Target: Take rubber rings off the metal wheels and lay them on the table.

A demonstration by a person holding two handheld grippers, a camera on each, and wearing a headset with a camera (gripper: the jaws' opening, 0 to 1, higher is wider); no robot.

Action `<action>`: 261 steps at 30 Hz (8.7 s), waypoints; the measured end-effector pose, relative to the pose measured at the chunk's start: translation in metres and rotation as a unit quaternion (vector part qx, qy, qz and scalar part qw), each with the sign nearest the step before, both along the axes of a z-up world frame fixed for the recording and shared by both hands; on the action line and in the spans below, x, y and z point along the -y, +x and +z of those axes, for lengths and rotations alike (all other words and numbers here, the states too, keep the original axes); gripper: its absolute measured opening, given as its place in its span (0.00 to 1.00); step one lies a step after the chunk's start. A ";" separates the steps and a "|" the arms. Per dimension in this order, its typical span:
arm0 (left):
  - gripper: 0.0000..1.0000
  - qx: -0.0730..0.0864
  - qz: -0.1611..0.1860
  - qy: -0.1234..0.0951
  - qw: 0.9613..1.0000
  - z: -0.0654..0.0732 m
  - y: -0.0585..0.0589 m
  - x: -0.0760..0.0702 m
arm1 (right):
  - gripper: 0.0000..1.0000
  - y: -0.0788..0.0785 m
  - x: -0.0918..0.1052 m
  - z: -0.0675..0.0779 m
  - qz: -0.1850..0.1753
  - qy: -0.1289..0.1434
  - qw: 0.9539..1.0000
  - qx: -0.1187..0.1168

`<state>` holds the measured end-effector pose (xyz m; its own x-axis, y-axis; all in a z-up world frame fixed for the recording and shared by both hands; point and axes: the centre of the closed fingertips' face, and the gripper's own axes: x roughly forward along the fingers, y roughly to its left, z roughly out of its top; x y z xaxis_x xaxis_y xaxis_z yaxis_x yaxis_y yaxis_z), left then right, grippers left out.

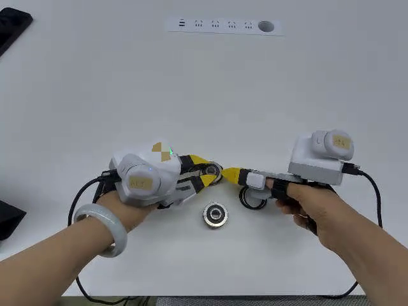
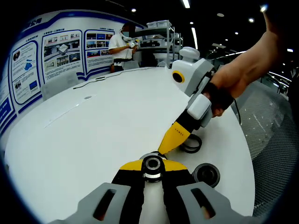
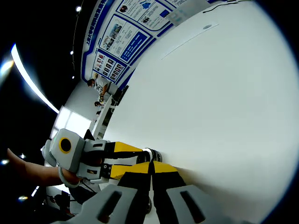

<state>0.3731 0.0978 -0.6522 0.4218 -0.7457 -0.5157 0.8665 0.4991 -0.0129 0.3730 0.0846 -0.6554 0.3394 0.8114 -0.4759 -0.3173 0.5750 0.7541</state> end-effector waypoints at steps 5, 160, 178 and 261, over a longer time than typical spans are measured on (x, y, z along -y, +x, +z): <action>0.14 0.000 0.000 0.000 1.000 0.000 0.000 0.000 | 0.02 0.001 0.000 0.000 0.001 0.000 1.000 0.003; 0.68 -0.020 0.056 -0.013 0.998 -0.003 -0.019 -0.050 | 0.12 -0.048 0.071 0.009 -0.066 -0.020 0.998 -0.001; 0.67 -0.021 0.061 -0.019 0.998 0.003 -0.031 -0.056 | 0.40 -0.053 0.070 0.011 -0.011 -0.053 0.997 0.062; 0.87 -0.016 0.123 -0.063 0.990 0.041 -0.120 -0.093 | 0.99 -0.106 0.068 0.027 0.152 -0.217 0.924 0.277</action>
